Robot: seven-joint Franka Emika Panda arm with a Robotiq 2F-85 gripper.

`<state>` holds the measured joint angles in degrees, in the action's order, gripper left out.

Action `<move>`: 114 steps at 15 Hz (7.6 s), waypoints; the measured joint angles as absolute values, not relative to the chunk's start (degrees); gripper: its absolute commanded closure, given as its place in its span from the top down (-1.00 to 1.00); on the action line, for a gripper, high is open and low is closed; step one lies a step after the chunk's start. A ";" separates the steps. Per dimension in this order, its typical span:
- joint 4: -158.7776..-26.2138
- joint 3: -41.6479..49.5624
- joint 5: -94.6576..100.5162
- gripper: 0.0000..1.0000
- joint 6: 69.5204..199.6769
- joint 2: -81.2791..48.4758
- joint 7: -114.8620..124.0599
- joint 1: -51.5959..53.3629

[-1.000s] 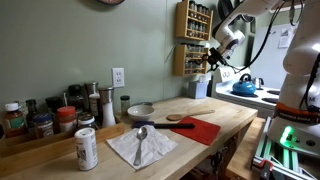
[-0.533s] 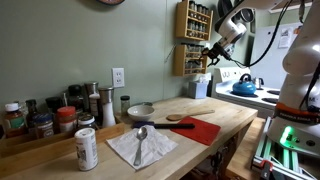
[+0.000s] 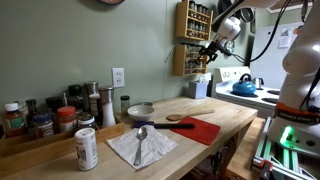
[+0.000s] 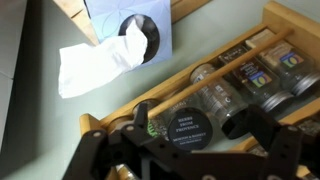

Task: Pick up the third spice bottle from the right on the bottom shelf of the bottom spice rack and put it on the table

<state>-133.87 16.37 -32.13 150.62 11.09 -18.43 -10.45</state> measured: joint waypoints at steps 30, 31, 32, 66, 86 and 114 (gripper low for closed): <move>-123.12 18.11 -43.65 0.49 145.32 -0.42 -59.04 -9.86; -122.77 17.75 -44.02 0.31 145.04 -0.79 -59.29 -10.11; -122.45 17.41 -44.46 0.17 144.91 -1.10 -59.54 -10.33; -136.41 7.32 -10.35 -0.38 124.07 24.38 -35.99 -8.82; -128.29 -6.31 3.28 -0.38 128.86 5.97 -10.85 3.79; -115.37 -9.53 -0.08 -0.38 136.51 -20.03 -10.45 7.18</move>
<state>-115.37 -9.53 -0.08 136.51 -20.03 -10.45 7.18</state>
